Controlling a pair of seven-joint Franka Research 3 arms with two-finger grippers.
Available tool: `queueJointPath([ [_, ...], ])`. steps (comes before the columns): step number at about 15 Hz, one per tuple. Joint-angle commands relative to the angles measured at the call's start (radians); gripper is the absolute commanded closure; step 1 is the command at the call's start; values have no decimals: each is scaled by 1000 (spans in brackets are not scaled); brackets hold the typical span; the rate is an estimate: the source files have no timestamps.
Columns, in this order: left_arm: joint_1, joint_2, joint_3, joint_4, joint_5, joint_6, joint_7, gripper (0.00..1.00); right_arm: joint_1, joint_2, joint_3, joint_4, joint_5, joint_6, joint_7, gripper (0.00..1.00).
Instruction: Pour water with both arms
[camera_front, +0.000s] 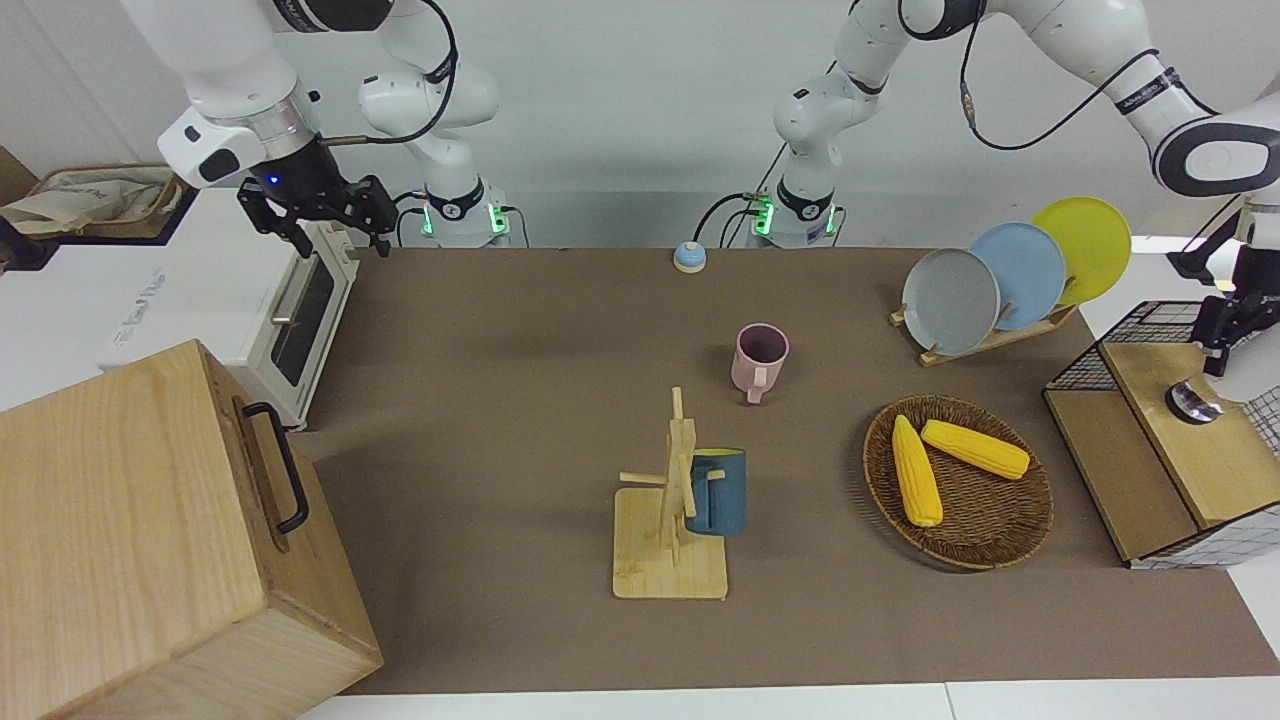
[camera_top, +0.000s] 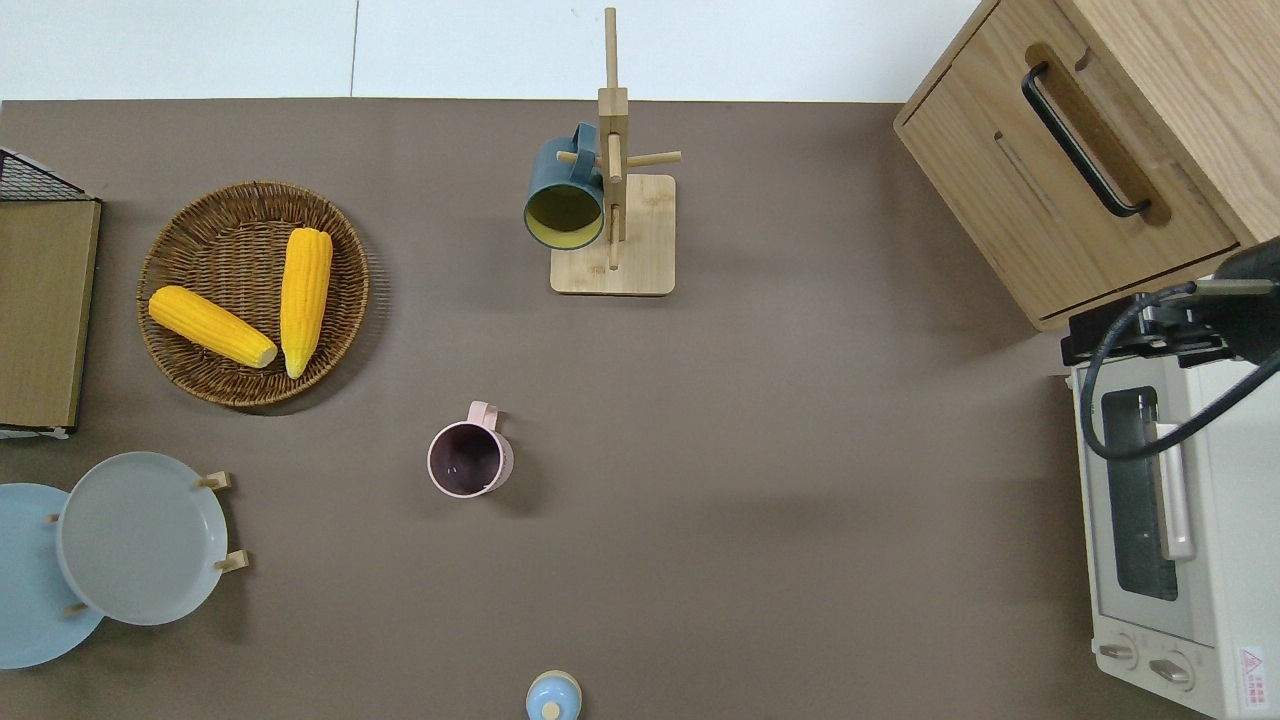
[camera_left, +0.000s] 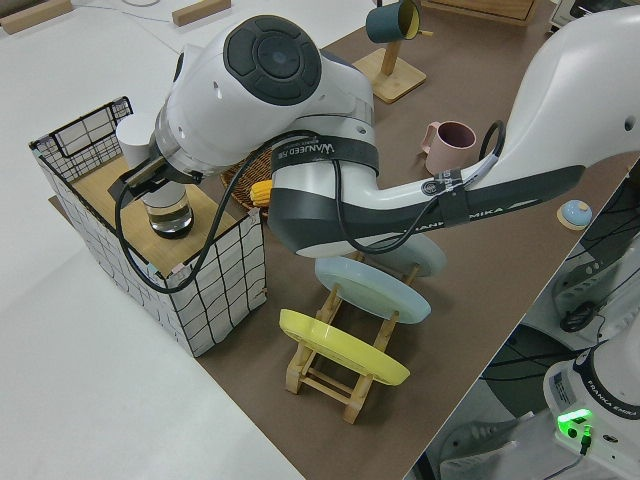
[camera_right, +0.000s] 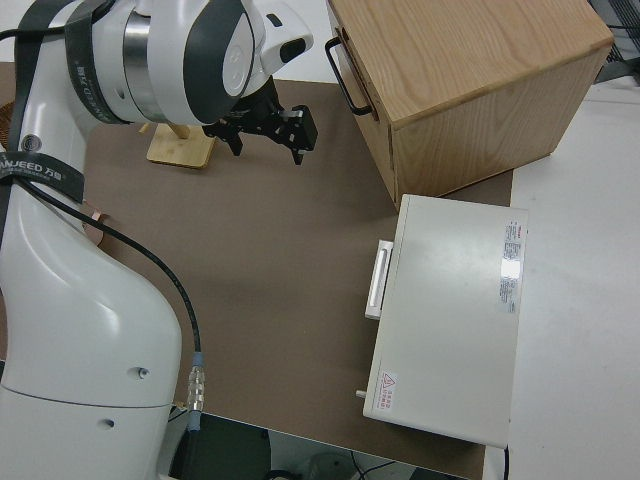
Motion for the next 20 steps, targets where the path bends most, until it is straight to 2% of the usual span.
queueJointPath([
  [1,-40,-23,84,16,31,-122,-64,0,-3,-14,0,-13,4,7,-7,11],
  [4,-59,-46,111,42,121,-221,-162,0,-3,-14,0,-13,4,7,-6,11],
  [10,-76,-87,111,102,247,-423,-306,0,-3,-14,0,-13,4,7,-7,11],
  [12,-106,-135,108,102,323,-468,-361,0,-3,-14,0,-13,4,7,-6,11],
  [16,-192,-202,105,95,350,-600,-487,0,-3,-15,0,-13,4,7,-7,11],
  [20,-342,-247,100,88,437,-664,-688,0,-3,-15,0,-13,4,7,-7,11],
])
